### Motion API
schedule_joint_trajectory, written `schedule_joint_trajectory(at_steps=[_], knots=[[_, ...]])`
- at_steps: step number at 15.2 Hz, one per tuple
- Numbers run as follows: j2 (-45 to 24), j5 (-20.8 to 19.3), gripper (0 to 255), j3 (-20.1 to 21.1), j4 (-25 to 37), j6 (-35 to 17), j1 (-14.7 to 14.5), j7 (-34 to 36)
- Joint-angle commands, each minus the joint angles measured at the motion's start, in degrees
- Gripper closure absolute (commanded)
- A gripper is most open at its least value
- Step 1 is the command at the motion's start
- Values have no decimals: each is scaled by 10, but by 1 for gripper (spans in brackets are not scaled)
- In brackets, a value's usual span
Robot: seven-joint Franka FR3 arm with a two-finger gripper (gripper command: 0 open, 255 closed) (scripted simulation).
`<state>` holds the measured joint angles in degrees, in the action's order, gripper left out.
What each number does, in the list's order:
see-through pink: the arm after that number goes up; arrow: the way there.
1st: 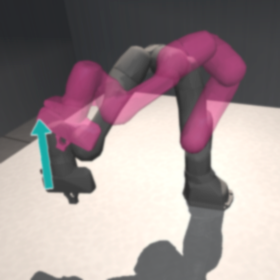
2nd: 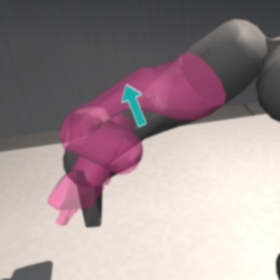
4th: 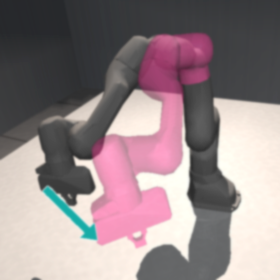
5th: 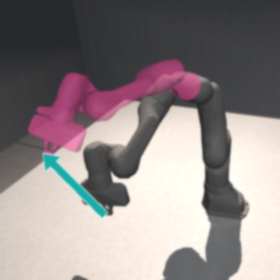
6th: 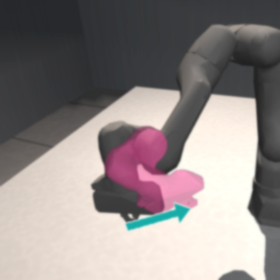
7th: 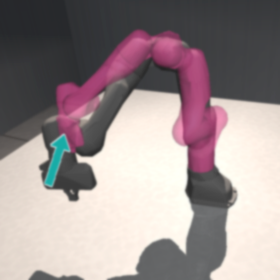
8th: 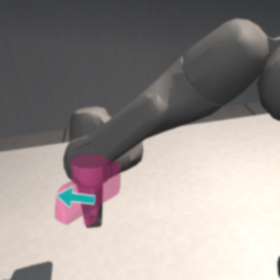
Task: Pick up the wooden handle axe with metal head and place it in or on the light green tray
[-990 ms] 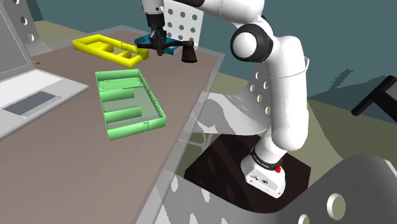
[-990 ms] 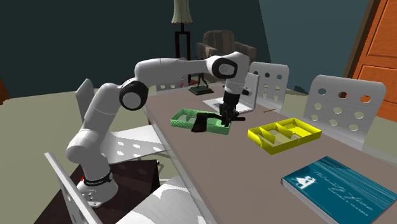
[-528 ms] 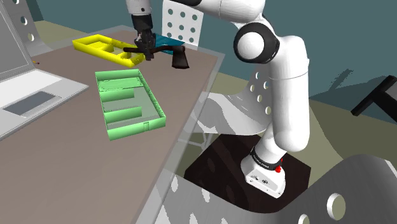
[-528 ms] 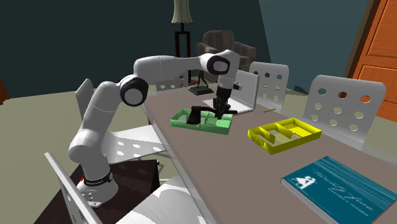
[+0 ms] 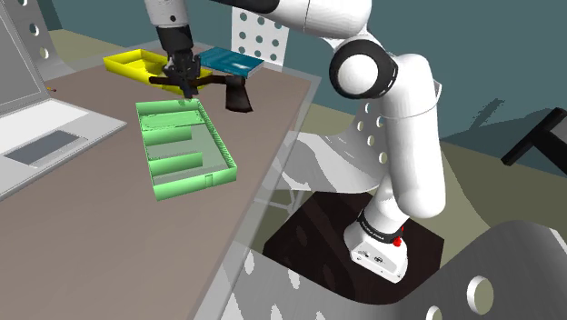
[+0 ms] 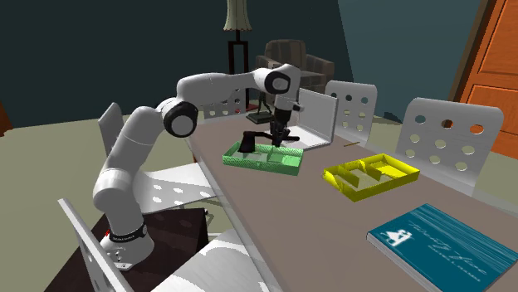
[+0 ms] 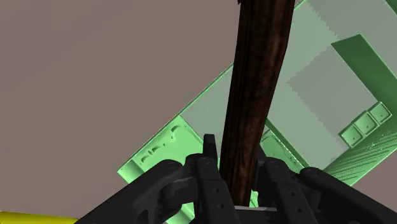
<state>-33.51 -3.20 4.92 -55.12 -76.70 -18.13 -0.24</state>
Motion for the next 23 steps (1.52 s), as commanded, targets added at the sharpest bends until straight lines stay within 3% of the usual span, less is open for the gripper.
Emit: schedule_joint_trajectory(at_steps=[1,6,17,23], knots=[[-12,1,255,6,23,11,-21,27],[-63,0,255,15,105,43,-63,72],[-15,4,255,17,-61,-76,-54,73],[-14,4,255,17,-71,-84,-53,73]])
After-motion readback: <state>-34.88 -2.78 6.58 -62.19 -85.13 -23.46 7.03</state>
